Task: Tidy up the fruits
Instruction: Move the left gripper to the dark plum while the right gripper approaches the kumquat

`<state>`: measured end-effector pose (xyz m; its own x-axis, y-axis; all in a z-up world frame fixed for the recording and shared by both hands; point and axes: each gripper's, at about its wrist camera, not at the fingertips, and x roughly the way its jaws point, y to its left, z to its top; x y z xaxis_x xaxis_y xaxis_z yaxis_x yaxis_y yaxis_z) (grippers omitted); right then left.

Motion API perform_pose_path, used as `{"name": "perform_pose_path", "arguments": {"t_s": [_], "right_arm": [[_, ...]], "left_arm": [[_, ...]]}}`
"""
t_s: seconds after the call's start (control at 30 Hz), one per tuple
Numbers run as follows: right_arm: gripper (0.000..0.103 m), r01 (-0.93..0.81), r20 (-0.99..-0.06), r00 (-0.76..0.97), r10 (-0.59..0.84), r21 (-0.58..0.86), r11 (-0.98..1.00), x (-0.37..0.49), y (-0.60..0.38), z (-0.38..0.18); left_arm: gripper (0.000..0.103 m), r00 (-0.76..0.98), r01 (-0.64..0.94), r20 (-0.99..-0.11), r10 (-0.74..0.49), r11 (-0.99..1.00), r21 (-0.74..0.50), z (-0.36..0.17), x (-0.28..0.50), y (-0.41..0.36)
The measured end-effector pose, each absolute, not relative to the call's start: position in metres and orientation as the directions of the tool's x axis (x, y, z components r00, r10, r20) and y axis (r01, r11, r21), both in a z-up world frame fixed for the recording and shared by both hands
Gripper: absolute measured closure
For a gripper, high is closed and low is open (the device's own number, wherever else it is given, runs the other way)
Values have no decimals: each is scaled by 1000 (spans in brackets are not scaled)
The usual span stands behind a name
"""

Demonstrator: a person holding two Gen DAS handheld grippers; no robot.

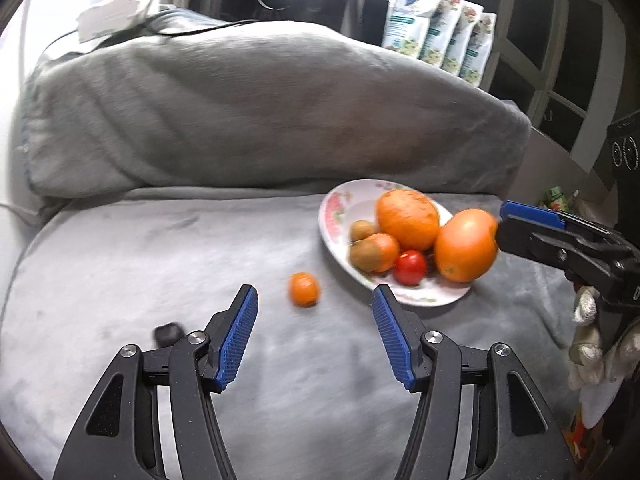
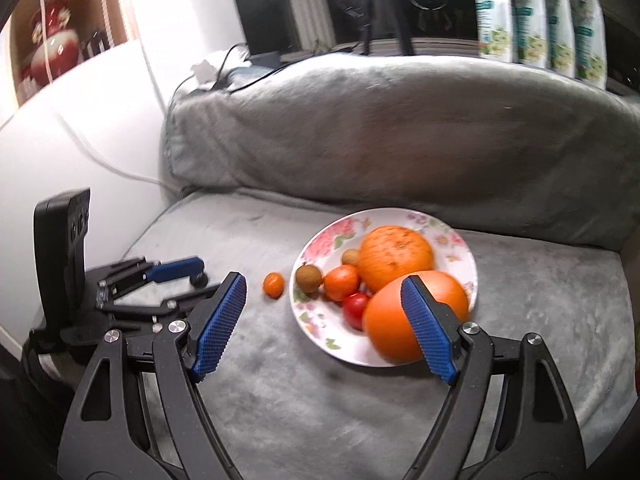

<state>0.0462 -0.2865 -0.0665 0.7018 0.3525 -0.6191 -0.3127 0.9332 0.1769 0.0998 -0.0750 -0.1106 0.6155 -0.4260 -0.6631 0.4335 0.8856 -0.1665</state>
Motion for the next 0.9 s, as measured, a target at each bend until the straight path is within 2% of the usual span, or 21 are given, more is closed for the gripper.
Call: {"name": "perform_pose_path", "arguments": {"t_s": [0.5, 0.57, 0.63, 0.73, 0.9], "right_arm": [[21, -443, -670, 610, 423, 153, 883, 46, -220, -94], [23, -439, -685, 597, 419, 159, 885, 49, -212, -102], [32, -424, -702, 580, 414, 174, 889, 54, -208, -110], [37, -385, -724, 560, 403, 203, 900, 62, -203, -124], [49, -348, -752, 543, 374, 204, 915, 71, -194, -139]], "left_arm": [[44, 627, 339, -692, -359, 925, -173, -133, 100, -17], [44, 623, 331, -695, -359, 926, -181, -135, 101, -12], [44, 620, 324, -697, -361, 927, -191, -138, 102, -7], [44, 616, 321, -697, -367, 925, -204, -140, 105, -4], [50, 599, 326, -706, -378, 920, -217, -145, 111, 0]]}}
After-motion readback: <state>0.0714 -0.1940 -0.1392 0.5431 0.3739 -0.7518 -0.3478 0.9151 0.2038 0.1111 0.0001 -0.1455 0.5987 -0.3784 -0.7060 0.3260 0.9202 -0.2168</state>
